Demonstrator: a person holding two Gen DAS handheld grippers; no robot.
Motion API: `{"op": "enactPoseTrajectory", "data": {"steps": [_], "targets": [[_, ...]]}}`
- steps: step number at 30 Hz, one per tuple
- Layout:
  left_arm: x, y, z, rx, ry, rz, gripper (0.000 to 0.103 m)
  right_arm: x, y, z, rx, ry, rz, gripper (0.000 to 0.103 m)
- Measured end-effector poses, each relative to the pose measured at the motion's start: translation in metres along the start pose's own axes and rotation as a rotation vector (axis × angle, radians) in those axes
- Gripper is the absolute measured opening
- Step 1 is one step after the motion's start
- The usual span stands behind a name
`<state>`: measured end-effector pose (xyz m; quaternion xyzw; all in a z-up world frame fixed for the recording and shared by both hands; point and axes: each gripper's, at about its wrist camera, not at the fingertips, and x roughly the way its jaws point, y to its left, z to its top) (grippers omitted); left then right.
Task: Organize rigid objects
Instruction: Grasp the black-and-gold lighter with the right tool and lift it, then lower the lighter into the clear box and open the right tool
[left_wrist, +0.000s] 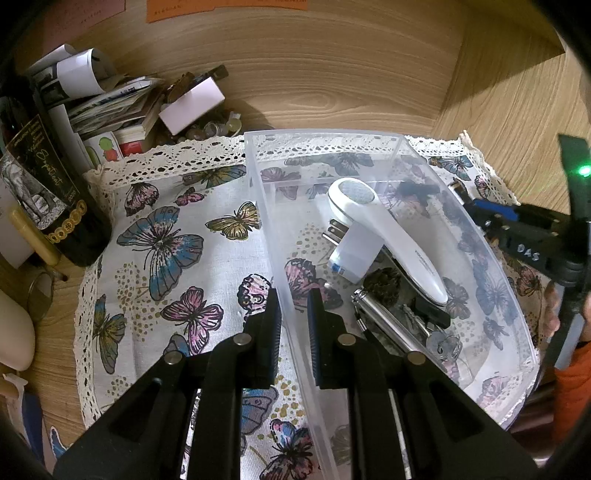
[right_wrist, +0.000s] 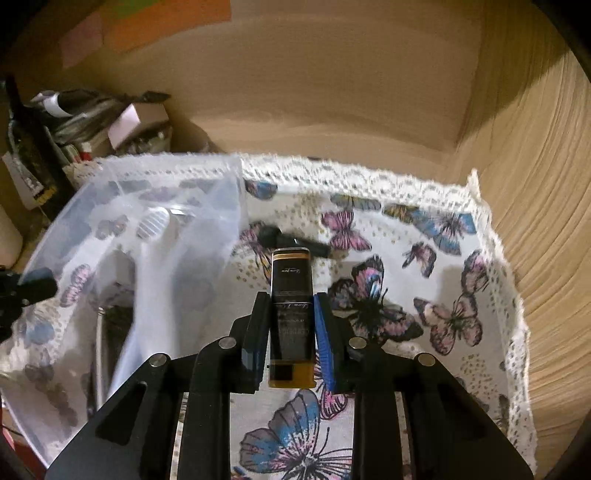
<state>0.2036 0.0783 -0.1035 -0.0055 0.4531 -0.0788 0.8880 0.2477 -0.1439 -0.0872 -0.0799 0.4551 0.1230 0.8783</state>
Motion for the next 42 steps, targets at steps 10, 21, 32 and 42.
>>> {"op": "enactPoseTrajectory", "data": {"steps": [10, 21, 32, 42], "targets": [[0.0, 0.0, 0.0, 0.0, 0.0, 0.0, 0.013, -0.035, 0.028, 0.019, -0.052, -0.109, 0.03, 0.022], [0.0, 0.0, 0.0, 0.0, 0.0, 0.0, 0.013, -0.049, 0.067, 0.019, -0.151, -0.127, 0.11, 0.022], [0.001, 0.0, 0.0, 0.0, 0.0, 0.0, 0.013, -0.026, 0.107, -0.007, -0.275, 0.0, 0.199, 0.022], [0.001, 0.0, 0.0, 0.0, 0.0, 0.0, 0.013, -0.015, 0.113, -0.016, -0.29, 0.068, 0.223, 0.022]]}}
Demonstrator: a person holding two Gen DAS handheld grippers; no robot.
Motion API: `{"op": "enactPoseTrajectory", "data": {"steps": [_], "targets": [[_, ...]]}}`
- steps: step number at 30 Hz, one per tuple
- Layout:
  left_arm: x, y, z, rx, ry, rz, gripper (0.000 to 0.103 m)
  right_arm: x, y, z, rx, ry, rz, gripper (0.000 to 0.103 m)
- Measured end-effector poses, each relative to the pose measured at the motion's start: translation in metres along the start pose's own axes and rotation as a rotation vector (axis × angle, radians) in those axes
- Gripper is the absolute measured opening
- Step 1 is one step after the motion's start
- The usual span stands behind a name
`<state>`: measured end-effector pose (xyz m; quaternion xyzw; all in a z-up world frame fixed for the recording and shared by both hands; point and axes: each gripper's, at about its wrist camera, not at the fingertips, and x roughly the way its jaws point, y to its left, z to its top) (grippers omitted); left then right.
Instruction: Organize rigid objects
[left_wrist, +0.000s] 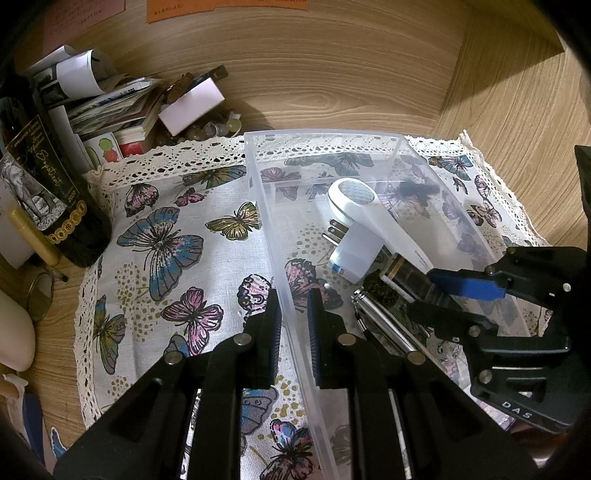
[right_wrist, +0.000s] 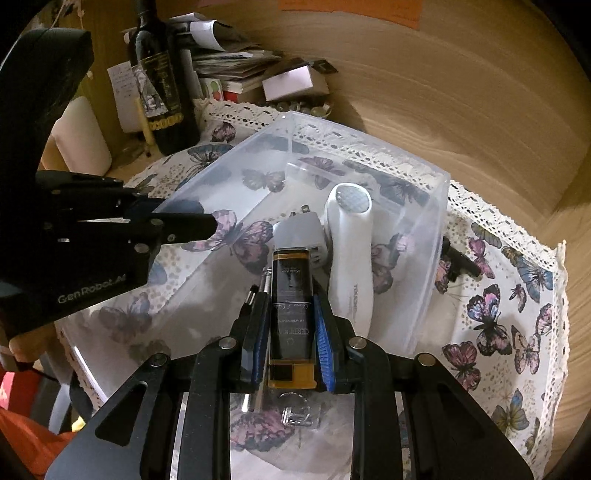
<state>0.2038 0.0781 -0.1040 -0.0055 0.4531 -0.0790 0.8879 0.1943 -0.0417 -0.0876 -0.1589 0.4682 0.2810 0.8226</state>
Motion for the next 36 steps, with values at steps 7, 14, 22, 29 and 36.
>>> {"op": "enactPoseTrajectory", "data": {"steps": [7, 14, 22, 29, 36], "targets": [[0.0, 0.0, 0.0, 0.0, 0.0, 0.0, 0.013, -0.004, -0.001, 0.0, -0.006, -0.012, -0.012, 0.022], [0.0, 0.001, 0.0, 0.0, 0.0, -0.001, 0.013, -0.031, -0.013, 0.006, 0.037, -0.092, -0.046, 0.027], [0.001, 0.001, 0.0, 0.0, 0.0, -0.002, 0.013, -0.067, -0.061, 0.014, 0.175, -0.196, -0.152, 0.033], [0.001, 0.001, 0.0, 0.0, 0.0, -0.002, 0.013, -0.065, -0.096, 0.011, 0.247, -0.198, -0.227, 0.033], [0.001, 0.001, 0.0, 0.0, 0.0, -0.001, 0.013, -0.02, -0.124, 0.016, 0.284, -0.093, -0.231, 0.033]]}}
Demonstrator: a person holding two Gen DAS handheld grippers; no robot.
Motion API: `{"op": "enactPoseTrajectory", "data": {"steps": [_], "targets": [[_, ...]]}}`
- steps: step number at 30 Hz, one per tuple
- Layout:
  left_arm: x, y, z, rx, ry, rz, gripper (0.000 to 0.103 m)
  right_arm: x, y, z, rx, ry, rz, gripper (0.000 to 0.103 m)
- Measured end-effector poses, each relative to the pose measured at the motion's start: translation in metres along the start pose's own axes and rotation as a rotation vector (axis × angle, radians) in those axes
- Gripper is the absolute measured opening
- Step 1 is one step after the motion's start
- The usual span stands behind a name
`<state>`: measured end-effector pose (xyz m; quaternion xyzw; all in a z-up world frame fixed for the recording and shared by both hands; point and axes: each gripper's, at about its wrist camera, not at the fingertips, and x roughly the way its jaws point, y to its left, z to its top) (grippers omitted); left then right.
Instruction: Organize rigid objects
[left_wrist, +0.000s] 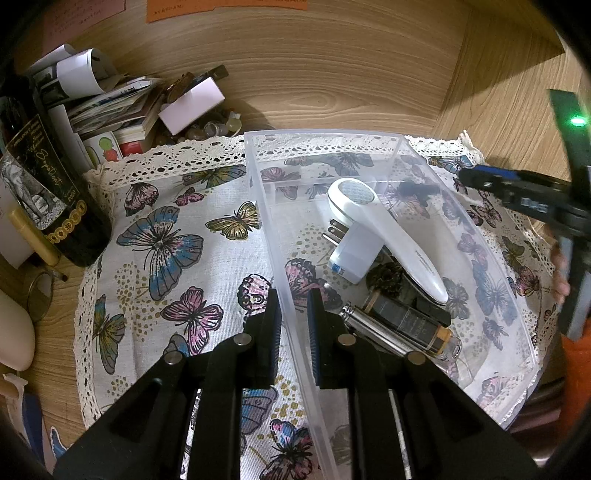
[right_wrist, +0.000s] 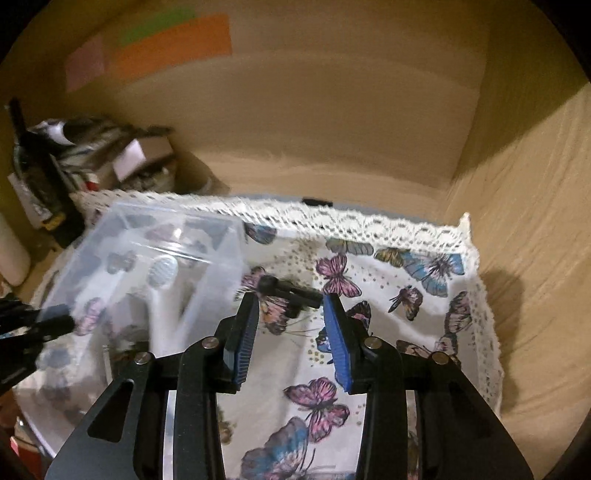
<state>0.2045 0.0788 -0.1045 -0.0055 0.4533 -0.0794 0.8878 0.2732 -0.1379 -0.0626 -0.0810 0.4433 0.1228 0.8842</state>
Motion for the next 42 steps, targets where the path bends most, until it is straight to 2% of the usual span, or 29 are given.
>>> {"op": "enactPoseTrajectory", "data": {"steps": [3, 4, 7, 12, 17, 19, 21, 22, 31, 41, 42], "targets": [[0.0, 0.0, 0.0, -0.001, 0.0, -0.002, 0.013, 0.02, -0.004, 0.002, -0.006, 0.039, -0.008, 0.034], [0.0, 0.0, 0.0, -0.002, 0.001, -0.002, 0.013, 0.027, -0.005, 0.003, -0.012, 0.052, -0.008, 0.037], [0.0, 0.001, 0.0, -0.004, 0.003, -0.006, 0.013, 0.04, -0.005, 0.004, -0.032, 0.077, -0.006, 0.058], [0.0, 0.001, -0.001, -0.004, 0.003, -0.008, 0.013, 0.06, -0.001, 0.006, -0.091, 0.106, -0.025, 0.058], [0.0, 0.001, -0.002, -0.007, 0.003, -0.011, 0.013, 0.083, -0.003, 0.009, -0.091, 0.138, -0.004, 0.058], [-0.001, 0.001, -0.002, -0.007, 0.004, -0.01, 0.013, 0.089, -0.004, 0.01, -0.082, 0.144, 0.015, 0.053], [-0.001, 0.002, -0.002, -0.007, 0.005, -0.01, 0.013, 0.092, -0.003, 0.011, -0.071, 0.152, 0.052, 0.042], [-0.001, 0.001, -0.002, -0.006, 0.003, -0.01, 0.013, 0.09, -0.002, 0.011, -0.071, 0.145, 0.04, 0.034], [0.0, 0.002, -0.001, -0.004, 0.001, -0.006, 0.013, 0.062, -0.001, 0.004, -0.071, 0.092, 0.017, 0.034], [0.0, 0.001, 0.0, 0.0, 0.001, -0.001, 0.013, -0.01, 0.009, 0.003, -0.058, -0.048, 0.019, 0.034], [0.0, 0.001, 0.0, 0.0, 0.001, -0.001, 0.013, -0.013, 0.009, 0.004, -0.061, -0.059, 0.022, 0.028]]}}
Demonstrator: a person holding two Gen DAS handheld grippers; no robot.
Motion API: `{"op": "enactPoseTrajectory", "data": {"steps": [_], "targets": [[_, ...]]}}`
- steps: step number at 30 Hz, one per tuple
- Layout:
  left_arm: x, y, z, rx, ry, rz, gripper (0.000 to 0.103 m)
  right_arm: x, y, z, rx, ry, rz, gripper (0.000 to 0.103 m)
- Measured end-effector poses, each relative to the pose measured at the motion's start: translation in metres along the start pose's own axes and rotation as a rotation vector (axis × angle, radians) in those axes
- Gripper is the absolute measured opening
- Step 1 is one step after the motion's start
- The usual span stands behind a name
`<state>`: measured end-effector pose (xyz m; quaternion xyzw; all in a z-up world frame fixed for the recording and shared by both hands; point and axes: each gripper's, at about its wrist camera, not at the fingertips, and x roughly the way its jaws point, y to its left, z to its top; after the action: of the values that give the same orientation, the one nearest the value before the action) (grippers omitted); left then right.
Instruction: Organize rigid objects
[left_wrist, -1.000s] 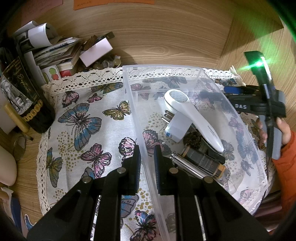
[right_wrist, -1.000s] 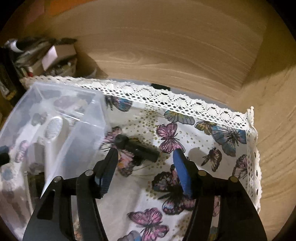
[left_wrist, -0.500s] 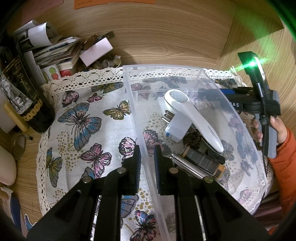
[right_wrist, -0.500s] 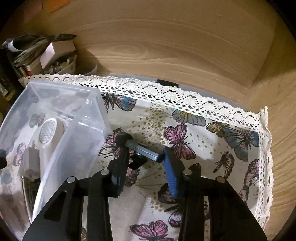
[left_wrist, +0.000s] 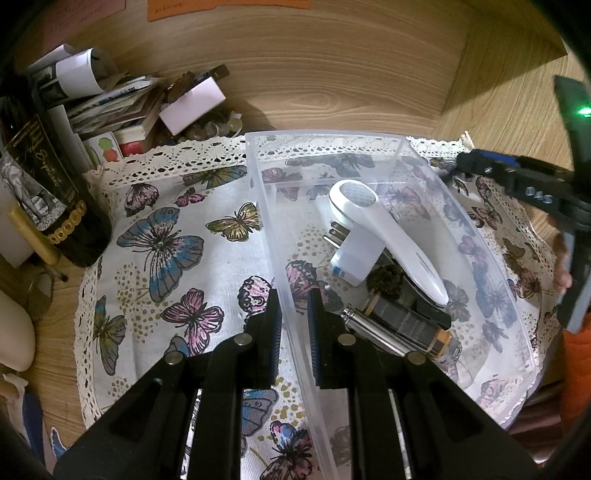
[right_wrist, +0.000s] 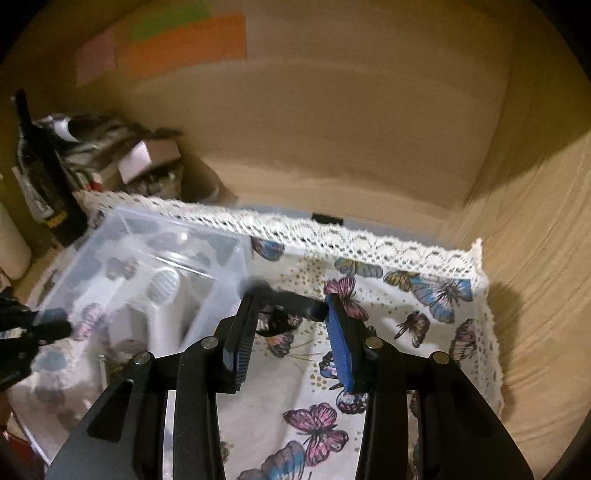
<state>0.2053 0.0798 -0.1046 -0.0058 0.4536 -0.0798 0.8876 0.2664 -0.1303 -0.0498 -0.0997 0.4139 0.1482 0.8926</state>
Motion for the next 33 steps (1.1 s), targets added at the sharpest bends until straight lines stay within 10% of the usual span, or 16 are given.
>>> {"op": "enactPoseTrajectory", "data": {"steps": [13, 33], "targets": [[0.0, -0.001, 0.0, 0.002, -0.001, 0.002, 0.013, -0.03, 0.017, 0.001, -0.039, -0.079, 0.001, 0.025], [0.0, 0.0, 0.001, 0.002, 0.001, 0.001, 0.013, 0.02, 0.006, -0.061, 0.092, 0.196, 0.132, 0.029]]}}
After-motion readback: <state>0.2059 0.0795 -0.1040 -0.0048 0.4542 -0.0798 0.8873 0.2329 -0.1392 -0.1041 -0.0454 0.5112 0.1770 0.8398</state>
